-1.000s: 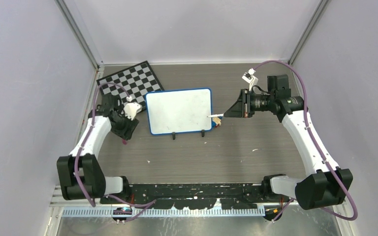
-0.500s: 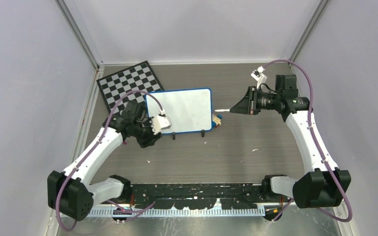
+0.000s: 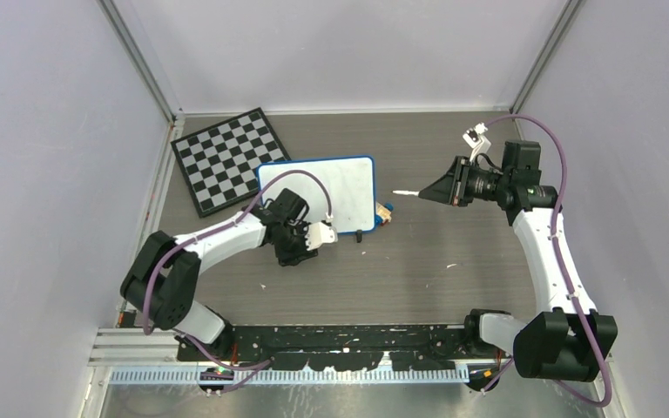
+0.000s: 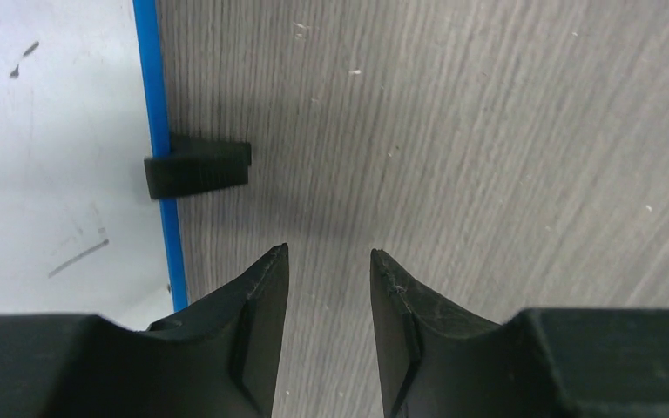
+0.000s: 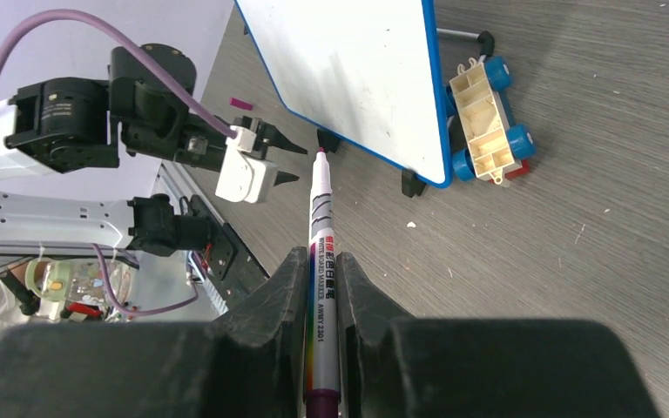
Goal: Write a sentence on the whiteboard
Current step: Move the whiteboard stand to the center of the board.
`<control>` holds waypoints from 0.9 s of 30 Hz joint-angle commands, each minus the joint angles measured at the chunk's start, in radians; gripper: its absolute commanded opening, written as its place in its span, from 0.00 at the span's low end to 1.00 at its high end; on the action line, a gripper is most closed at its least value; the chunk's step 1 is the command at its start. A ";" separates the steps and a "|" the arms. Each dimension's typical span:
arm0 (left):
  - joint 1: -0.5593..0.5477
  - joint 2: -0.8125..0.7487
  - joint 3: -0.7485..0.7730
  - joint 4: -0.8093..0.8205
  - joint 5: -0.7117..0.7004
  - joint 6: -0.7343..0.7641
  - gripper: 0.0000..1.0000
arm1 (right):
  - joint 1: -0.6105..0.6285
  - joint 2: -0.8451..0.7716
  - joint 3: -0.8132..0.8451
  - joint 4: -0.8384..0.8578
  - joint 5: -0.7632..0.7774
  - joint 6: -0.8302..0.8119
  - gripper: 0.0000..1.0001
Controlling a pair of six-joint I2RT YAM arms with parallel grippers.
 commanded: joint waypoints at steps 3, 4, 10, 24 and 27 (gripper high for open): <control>-0.054 0.063 0.007 0.146 -0.038 -0.003 0.42 | -0.006 -0.034 -0.006 0.060 -0.024 0.005 0.00; -0.062 0.074 0.009 0.156 -0.041 -0.007 0.42 | -0.006 -0.033 -0.007 0.062 -0.026 0.008 0.00; -0.127 0.143 0.046 0.202 -0.059 -0.025 0.44 | -0.006 -0.028 -0.011 0.071 -0.028 0.015 0.00; -0.263 0.298 0.257 0.190 -0.081 -0.058 0.48 | -0.006 -0.034 -0.015 0.075 -0.025 0.018 0.00; -0.263 0.229 0.239 0.126 -0.091 -0.057 0.48 | -0.006 -0.035 -0.017 0.075 -0.025 0.017 0.00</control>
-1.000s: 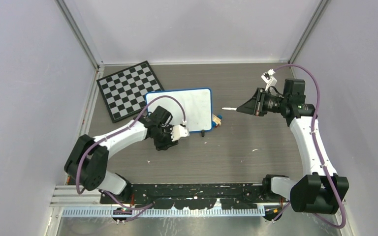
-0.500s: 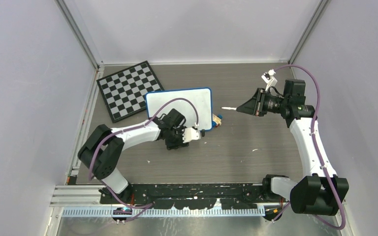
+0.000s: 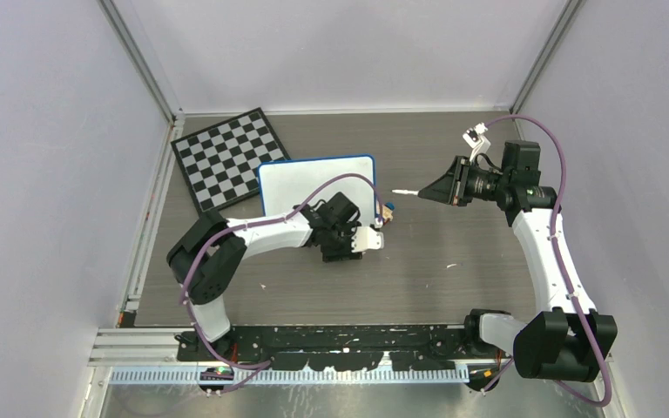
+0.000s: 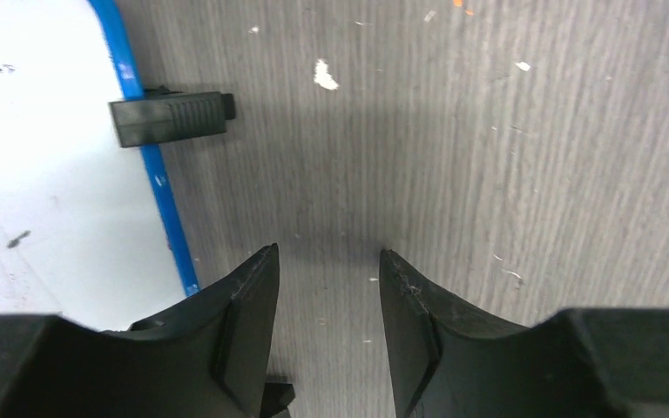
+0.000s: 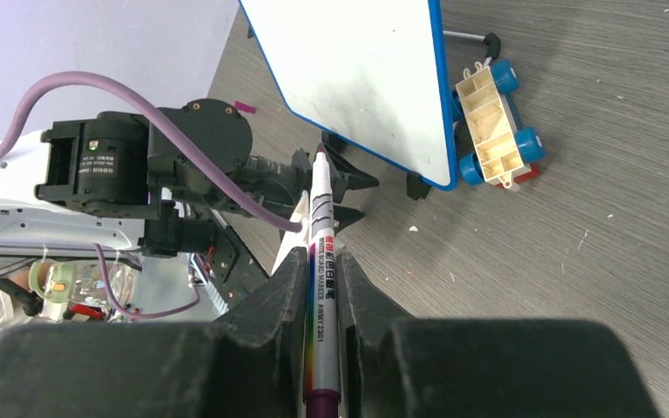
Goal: Write a sentence on the whiteboard
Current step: Move the whiteboard stand to the center of the board.
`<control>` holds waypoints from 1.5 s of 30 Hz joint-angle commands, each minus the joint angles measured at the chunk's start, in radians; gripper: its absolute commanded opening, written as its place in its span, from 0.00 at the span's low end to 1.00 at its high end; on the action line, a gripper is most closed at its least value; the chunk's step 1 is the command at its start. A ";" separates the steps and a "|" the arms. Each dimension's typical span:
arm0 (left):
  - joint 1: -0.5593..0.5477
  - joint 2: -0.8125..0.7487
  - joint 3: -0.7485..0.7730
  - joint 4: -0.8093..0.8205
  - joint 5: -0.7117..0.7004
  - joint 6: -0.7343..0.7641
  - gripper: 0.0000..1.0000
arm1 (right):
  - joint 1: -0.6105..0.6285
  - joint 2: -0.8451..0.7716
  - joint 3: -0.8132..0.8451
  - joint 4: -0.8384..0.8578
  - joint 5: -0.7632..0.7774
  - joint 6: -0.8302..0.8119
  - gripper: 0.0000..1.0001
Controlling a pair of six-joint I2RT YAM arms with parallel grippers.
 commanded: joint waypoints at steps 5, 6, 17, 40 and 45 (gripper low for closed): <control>-0.003 -0.231 -0.134 -0.141 -0.019 0.028 0.48 | -0.006 -0.024 -0.001 0.042 -0.020 -0.003 0.00; 0.001 -0.255 -0.169 -0.150 -0.019 0.032 0.49 | -0.005 -0.024 0.000 0.041 -0.022 -0.004 0.00; 0.155 -0.225 -0.219 -0.091 -0.057 0.111 0.50 | -0.005 -0.016 -0.004 0.052 -0.028 0.004 0.00; 0.012 0.012 0.021 -0.013 -0.011 0.025 0.52 | -0.005 -0.016 -0.007 0.050 -0.027 0.002 0.00; -0.009 -0.008 0.058 -0.050 0.027 -0.021 0.53 | -0.005 -0.017 -0.010 0.051 -0.022 -0.001 0.00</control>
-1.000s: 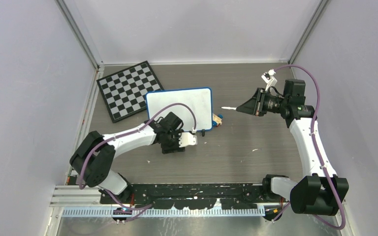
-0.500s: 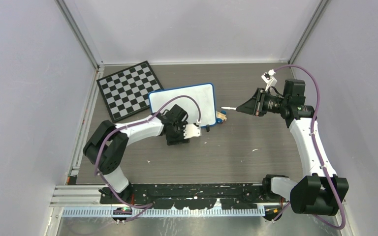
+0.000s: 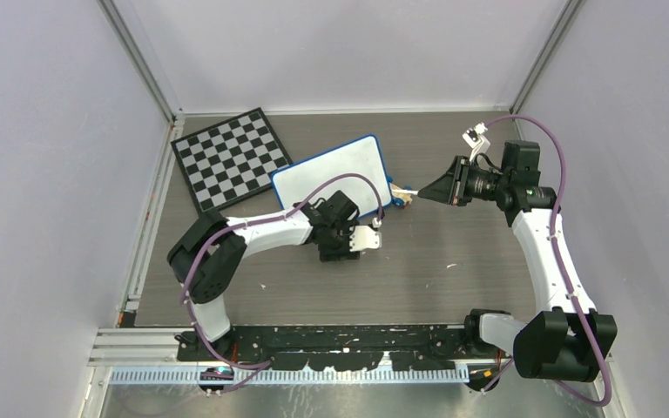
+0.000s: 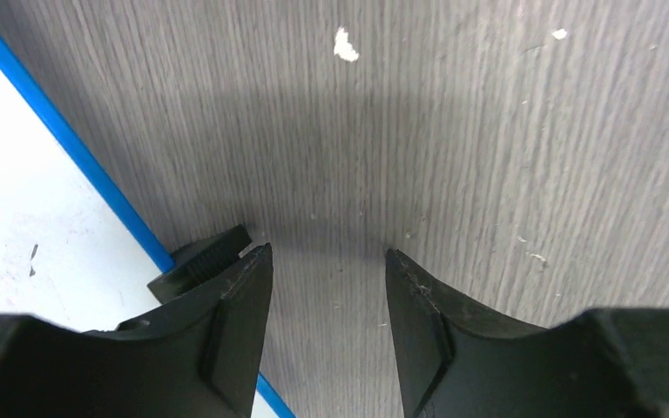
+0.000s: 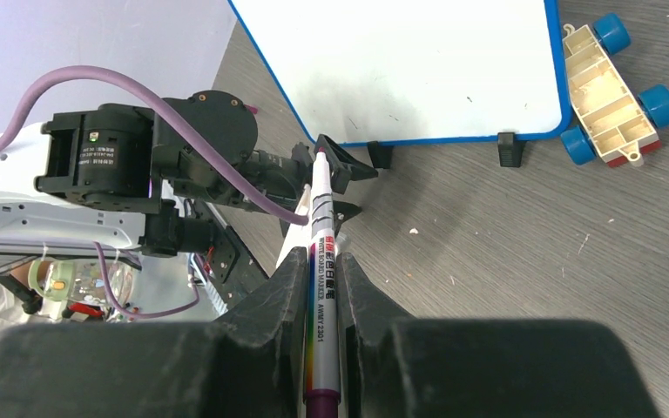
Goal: Write a sentence on the whiteboard
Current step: Move the whiteboard stand to the center of the board.
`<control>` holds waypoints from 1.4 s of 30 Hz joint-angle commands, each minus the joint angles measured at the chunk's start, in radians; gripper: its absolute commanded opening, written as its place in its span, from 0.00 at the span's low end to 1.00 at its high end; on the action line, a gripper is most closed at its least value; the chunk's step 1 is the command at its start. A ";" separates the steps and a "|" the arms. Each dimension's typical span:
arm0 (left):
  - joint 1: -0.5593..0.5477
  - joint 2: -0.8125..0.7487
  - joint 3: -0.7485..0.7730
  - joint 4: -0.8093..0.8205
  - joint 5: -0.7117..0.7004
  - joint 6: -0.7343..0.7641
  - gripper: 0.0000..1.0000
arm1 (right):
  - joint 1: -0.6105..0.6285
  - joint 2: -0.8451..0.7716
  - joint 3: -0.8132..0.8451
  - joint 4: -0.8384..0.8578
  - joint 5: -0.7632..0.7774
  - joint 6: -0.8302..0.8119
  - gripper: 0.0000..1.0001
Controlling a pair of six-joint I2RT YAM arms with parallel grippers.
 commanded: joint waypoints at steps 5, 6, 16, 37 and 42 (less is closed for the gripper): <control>-0.019 -0.161 0.049 -0.097 0.207 -0.151 0.58 | -0.004 -0.009 -0.017 0.059 -0.022 0.022 0.00; -0.019 -0.203 0.047 -0.110 0.227 -0.172 0.60 | -0.002 -0.006 -0.018 0.065 -0.028 0.030 0.00; 0.185 -0.449 0.199 -0.313 0.539 -0.375 0.90 | 0.169 0.008 0.031 0.058 -0.026 0.082 0.00; 0.260 -0.436 0.085 -0.034 0.896 -0.632 0.81 | 0.500 0.123 0.145 0.080 -0.097 0.161 0.00; 0.255 -0.436 0.054 -0.004 0.920 -0.660 0.58 | 0.534 0.133 0.148 0.081 -0.111 0.165 0.00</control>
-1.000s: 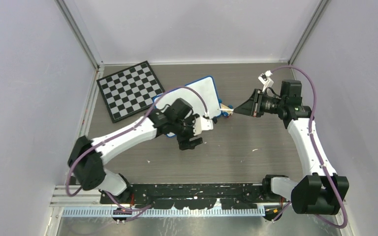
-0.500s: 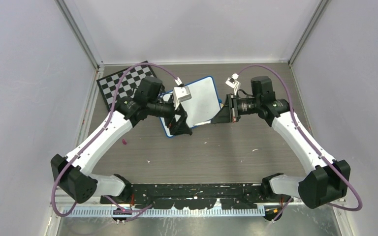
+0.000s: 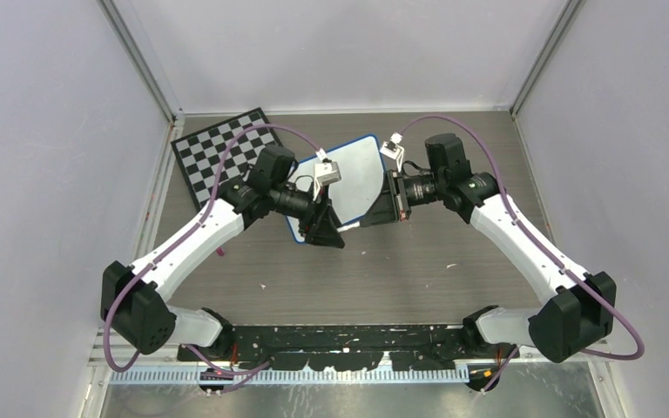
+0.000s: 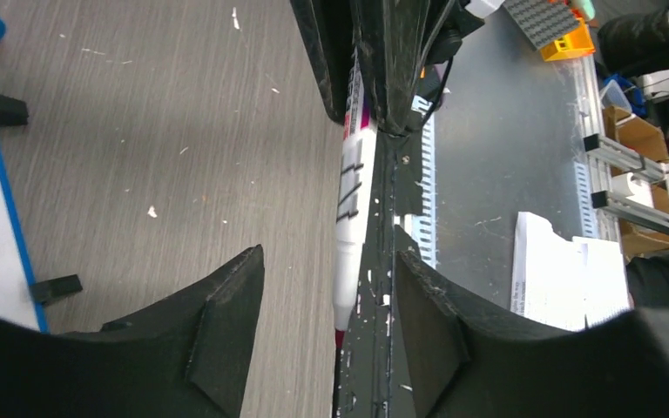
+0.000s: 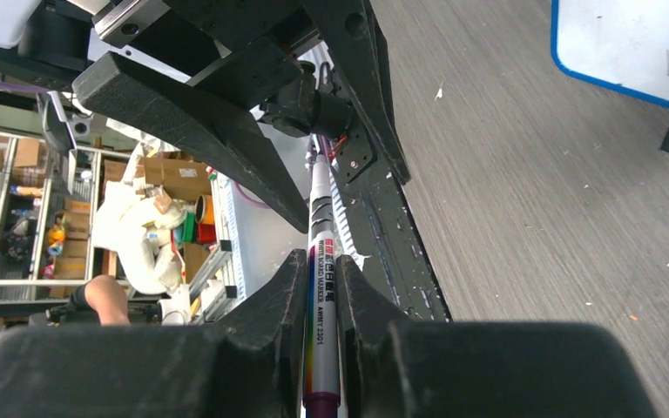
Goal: Write a sentence on the whiteboard
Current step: Move the whiteboard stand to the center of the board, then adjust the whiteboard marker.
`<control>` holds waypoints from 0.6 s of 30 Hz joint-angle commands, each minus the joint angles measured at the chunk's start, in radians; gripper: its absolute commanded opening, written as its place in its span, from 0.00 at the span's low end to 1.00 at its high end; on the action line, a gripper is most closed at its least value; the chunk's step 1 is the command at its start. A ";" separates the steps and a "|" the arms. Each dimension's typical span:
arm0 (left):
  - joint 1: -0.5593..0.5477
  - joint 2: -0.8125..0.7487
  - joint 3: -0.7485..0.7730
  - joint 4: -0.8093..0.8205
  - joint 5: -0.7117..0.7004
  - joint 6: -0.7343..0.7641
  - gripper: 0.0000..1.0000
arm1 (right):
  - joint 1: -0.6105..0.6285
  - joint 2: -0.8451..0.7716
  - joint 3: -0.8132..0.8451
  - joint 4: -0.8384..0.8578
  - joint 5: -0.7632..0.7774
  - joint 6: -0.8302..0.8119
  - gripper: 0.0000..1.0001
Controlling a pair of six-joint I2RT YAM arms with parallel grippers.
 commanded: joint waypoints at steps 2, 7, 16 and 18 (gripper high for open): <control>-0.013 -0.004 -0.017 0.090 0.112 -0.054 0.52 | 0.040 0.000 0.035 0.035 -0.027 0.018 0.00; -0.017 0.005 -0.011 0.091 0.146 -0.054 0.25 | 0.051 -0.003 0.039 0.011 -0.022 0.004 0.00; -0.017 0.002 -0.025 0.010 0.211 0.012 0.00 | 0.064 0.052 0.171 -0.445 -0.023 -0.388 0.44; -0.019 0.004 -0.025 -0.004 0.225 0.020 0.00 | 0.070 0.063 0.199 -0.508 -0.021 -0.437 0.47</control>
